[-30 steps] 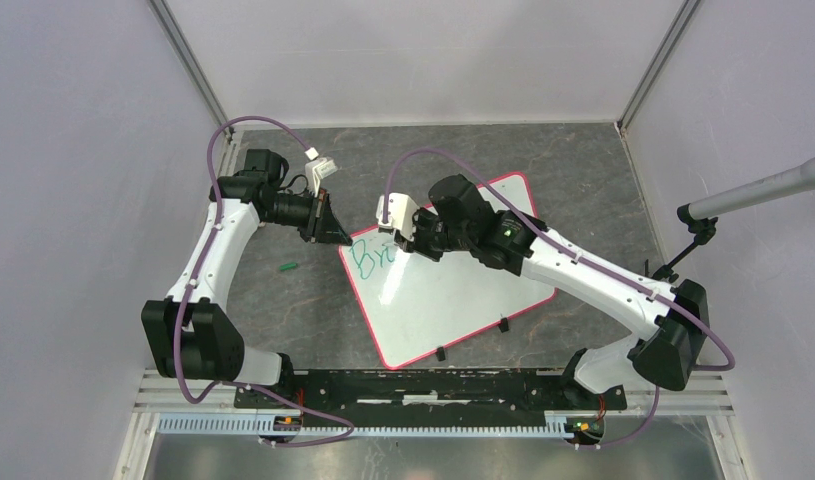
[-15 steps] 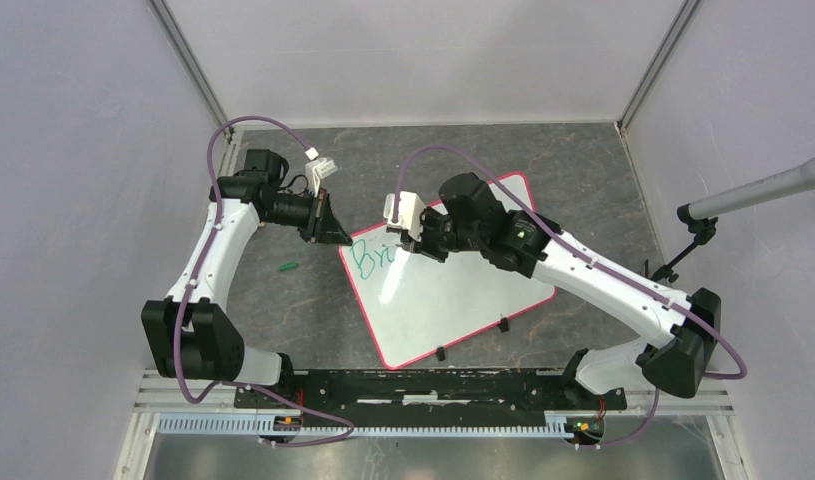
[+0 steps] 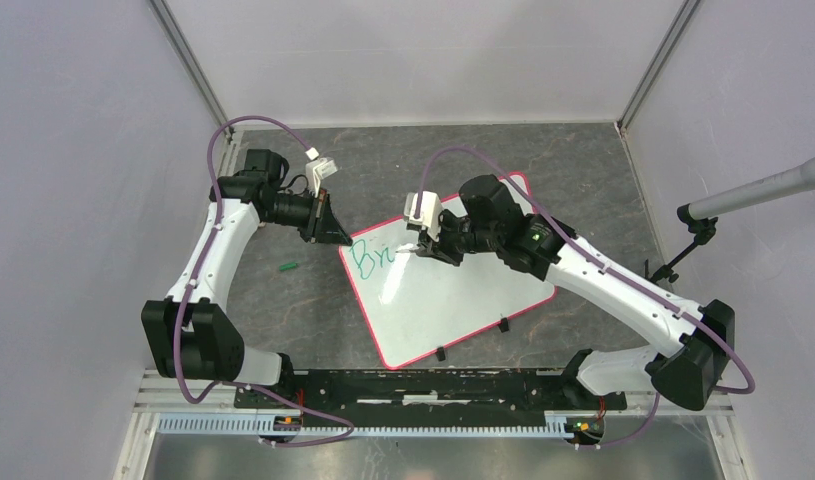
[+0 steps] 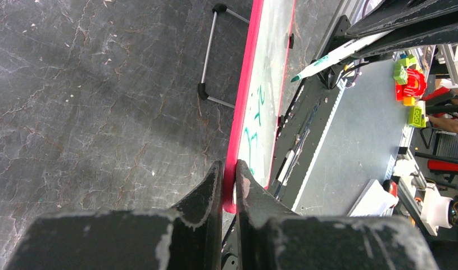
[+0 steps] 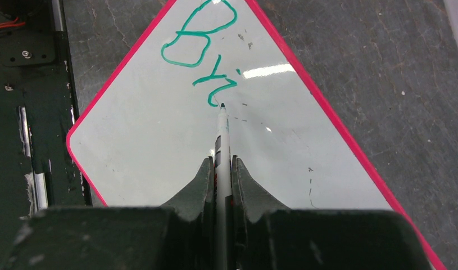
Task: Write a sentence on the whiteboard
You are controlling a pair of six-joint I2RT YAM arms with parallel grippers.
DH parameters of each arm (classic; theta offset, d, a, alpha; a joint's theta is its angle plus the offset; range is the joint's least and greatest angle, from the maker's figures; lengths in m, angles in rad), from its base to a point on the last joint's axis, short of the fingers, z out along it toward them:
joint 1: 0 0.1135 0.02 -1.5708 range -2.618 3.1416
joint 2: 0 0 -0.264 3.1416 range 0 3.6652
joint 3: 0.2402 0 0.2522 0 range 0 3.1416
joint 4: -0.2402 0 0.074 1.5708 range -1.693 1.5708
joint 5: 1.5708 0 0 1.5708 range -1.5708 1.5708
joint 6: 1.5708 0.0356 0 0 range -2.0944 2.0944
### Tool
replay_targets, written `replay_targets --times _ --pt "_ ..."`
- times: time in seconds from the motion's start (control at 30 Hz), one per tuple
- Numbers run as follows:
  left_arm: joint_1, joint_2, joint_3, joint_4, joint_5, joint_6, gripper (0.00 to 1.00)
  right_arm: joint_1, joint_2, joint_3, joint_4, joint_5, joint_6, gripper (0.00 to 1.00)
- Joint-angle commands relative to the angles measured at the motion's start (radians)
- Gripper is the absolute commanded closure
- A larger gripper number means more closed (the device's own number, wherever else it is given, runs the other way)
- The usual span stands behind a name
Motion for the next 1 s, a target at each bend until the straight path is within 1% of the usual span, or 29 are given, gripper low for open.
replay_targets --times 0.0,0.17,0.5,0.97 --pt "-0.029 0.004 0.012 -0.014 -0.016 0.044 0.98 -0.001 -0.038 -0.016 0.040 -0.021 0.012 1.00" --pt "-0.037 0.000 0.009 -0.014 -0.018 0.045 0.98 0.000 -0.035 -0.030 0.045 -0.018 0.015 1.00" --pt "-0.041 0.002 0.007 -0.014 -0.021 0.051 0.98 0.011 -0.010 -0.003 0.050 -0.008 0.014 1.00" --pt "-0.042 -0.003 0.003 -0.014 -0.016 0.054 0.98 0.010 0.046 0.041 0.061 0.109 0.031 1.00"
